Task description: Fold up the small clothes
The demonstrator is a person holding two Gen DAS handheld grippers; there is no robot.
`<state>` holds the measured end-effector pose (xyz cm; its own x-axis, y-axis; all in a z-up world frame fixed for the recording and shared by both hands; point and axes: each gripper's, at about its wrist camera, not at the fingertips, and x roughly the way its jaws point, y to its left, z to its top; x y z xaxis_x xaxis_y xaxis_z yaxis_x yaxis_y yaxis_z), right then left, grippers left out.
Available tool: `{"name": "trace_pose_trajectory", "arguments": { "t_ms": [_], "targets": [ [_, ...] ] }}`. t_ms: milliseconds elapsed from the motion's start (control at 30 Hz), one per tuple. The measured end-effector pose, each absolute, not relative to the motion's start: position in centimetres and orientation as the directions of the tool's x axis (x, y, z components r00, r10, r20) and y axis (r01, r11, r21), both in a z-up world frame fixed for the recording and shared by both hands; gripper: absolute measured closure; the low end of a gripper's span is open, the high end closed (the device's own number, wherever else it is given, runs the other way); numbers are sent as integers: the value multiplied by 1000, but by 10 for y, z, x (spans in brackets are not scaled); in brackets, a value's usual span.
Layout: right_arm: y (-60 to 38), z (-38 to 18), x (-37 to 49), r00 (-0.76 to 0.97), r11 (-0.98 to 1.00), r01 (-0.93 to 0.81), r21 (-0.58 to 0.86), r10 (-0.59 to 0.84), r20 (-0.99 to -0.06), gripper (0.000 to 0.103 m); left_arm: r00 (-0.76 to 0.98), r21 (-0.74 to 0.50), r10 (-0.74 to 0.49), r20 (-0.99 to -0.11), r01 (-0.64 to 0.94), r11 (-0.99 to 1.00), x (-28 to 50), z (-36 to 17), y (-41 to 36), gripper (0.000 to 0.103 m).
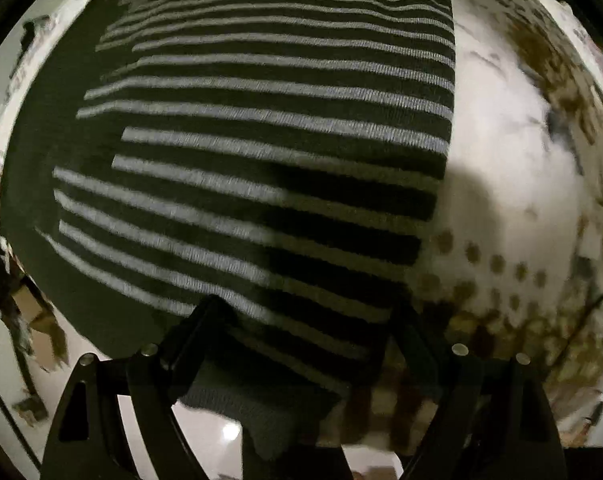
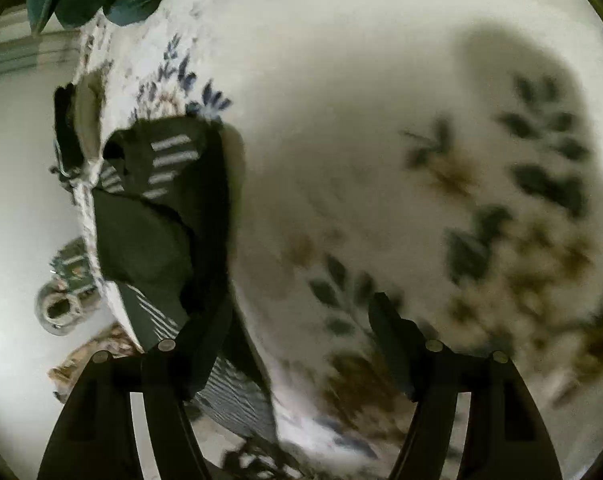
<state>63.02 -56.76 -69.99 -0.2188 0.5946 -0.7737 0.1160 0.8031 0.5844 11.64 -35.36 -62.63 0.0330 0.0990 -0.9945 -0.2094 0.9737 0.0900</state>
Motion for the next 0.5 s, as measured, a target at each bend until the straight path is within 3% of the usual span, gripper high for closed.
{"name": "trace_pose_trajectory", "arguments": {
  "t_ms": [33,100,167,233,300,333,500],
  "targets": [
    [-557,-710,636,-210,775,138,617,632,-746,30,50,95,107,-993,-201,975,117,-626,-355,29],
    [-540,-724,647,-180,730,183,658,683,-708,30,81,116,131,-988,-176,978,117,-619,-358,74],
    [-522,-737,658,-152,688,227,689,724,-673,30,110,102,121,-986,-167,981,116,-609,-358,95],
    [-509,-743,664,-132,673,242,699,736,-664,31,137,68,94,-986,-182,981,113,-593,-353,96],
    [-498,-738,668,-108,686,221,693,724,-682,67,170,58,91,-981,-194,979,110,-577,-348,96],
    [-492,-736,669,-117,718,200,667,693,-711,96,185,47,85,-979,-203,978,109,-566,-343,97],
    [-464,-688,672,-103,798,84,597,603,-791,97,241,-24,44,-970,-273,962,105,-518,-309,97]
  ]
}}
